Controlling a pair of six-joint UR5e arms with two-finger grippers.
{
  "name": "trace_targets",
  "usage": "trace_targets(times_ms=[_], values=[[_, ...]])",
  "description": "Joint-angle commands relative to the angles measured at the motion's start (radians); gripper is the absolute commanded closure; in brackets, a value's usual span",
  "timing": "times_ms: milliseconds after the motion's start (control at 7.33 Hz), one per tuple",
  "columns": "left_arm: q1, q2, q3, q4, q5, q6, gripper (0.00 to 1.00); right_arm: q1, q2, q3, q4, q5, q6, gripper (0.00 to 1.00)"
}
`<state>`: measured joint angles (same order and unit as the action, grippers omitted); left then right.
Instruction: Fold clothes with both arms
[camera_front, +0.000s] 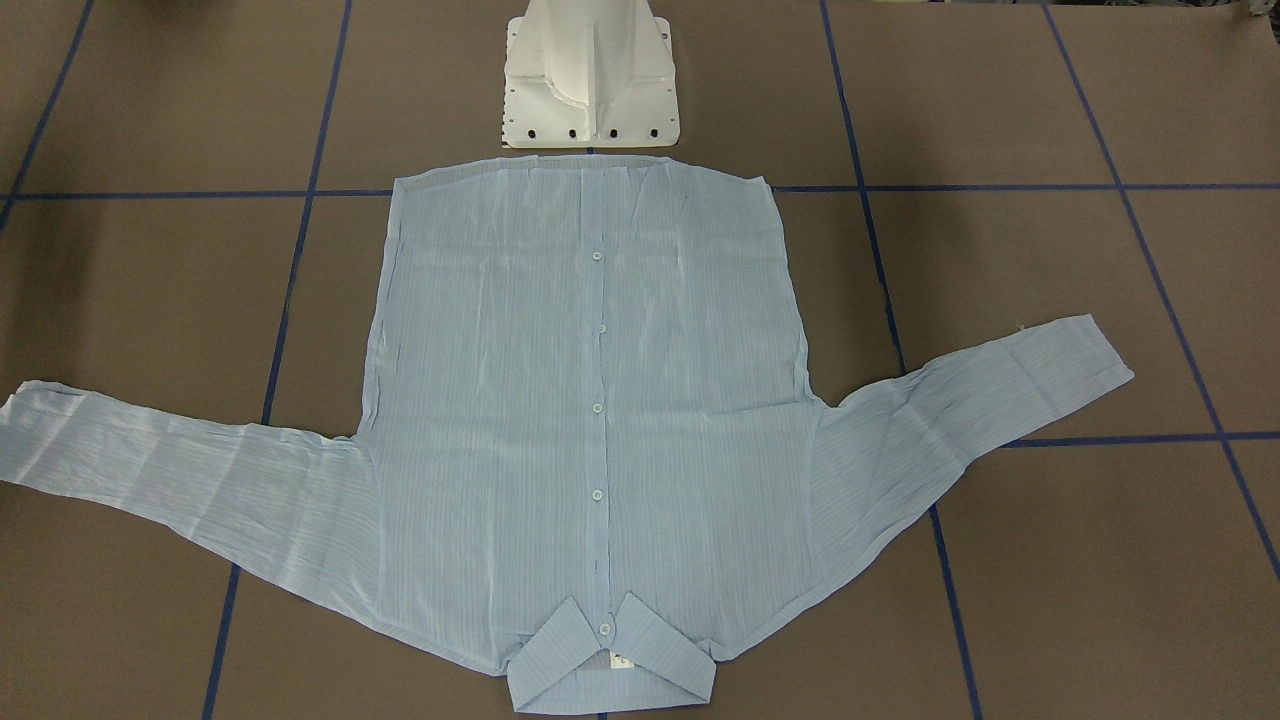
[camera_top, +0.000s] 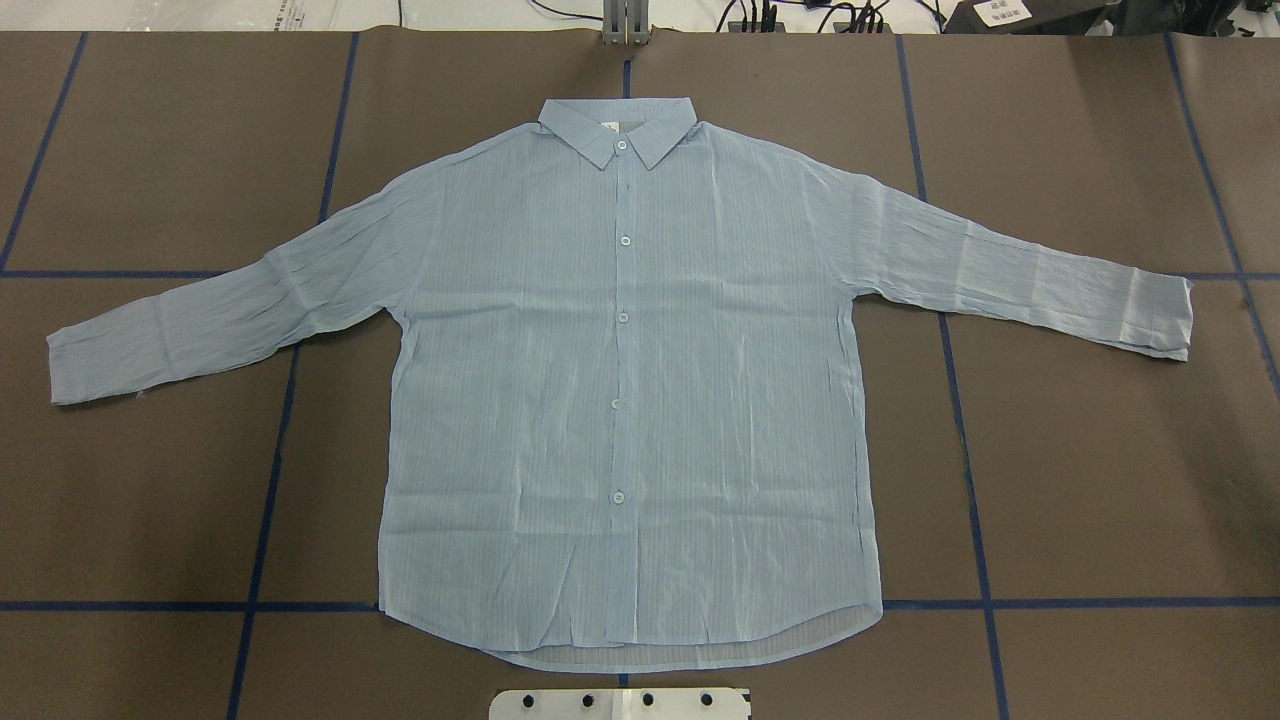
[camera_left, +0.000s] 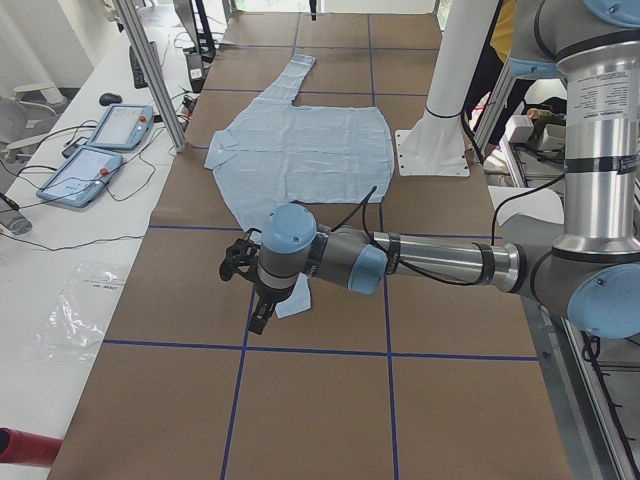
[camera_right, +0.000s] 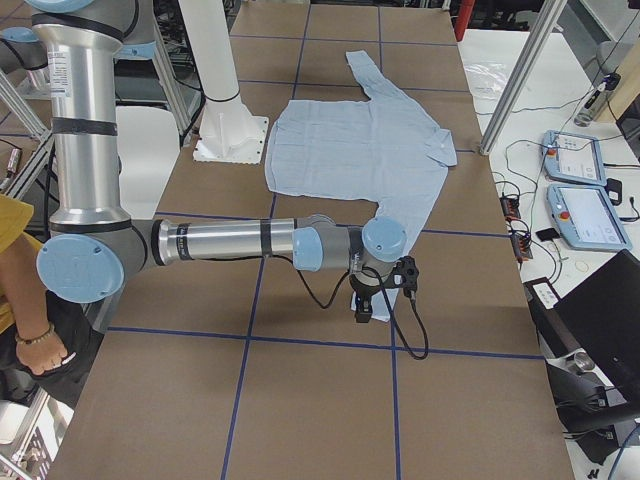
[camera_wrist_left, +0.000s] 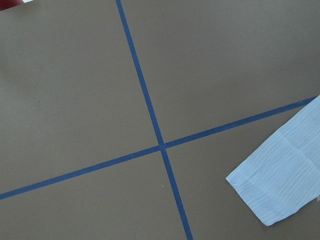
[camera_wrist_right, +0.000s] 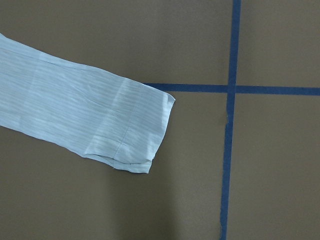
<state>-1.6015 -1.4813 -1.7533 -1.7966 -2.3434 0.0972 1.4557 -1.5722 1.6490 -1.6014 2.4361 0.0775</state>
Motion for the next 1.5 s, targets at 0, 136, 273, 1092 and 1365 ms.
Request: trace_targets(times_ms=[0, 136, 273, 1092, 1365], values=[[0.003, -0.001, 0.003, 0.0, -0.002, -0.001, 0.0, -0.082, 0.032, -0.011, 0.003, -0.009, 0.031, 0.0], [0.008, -0.001, 0.003, 0.0, -0.002, 0.001, 0.0, -0.119, 0.059, -0.026, 0.003, -0.044, 0.071, 0.0], [0.009, -0.002, 0.001, -0.001, -0.002, 0.006, 0.0, -0.127, 0.072, -0.05, 0.008, -0.048, 0.079, 0.0], [0.02, -0.004, -0.005, -0.007, -0.004, -0.001, 0.0, -0.19, 0.118, -0.291, 0.379, -0.063, 0.511, 0.0], [0.02, -0.004, -0.005, -0.007, -0.005, -0.001, 0.0, -0.19, 0.115, -0.29, 0.385, -0.069, 0.584, 0.0]])
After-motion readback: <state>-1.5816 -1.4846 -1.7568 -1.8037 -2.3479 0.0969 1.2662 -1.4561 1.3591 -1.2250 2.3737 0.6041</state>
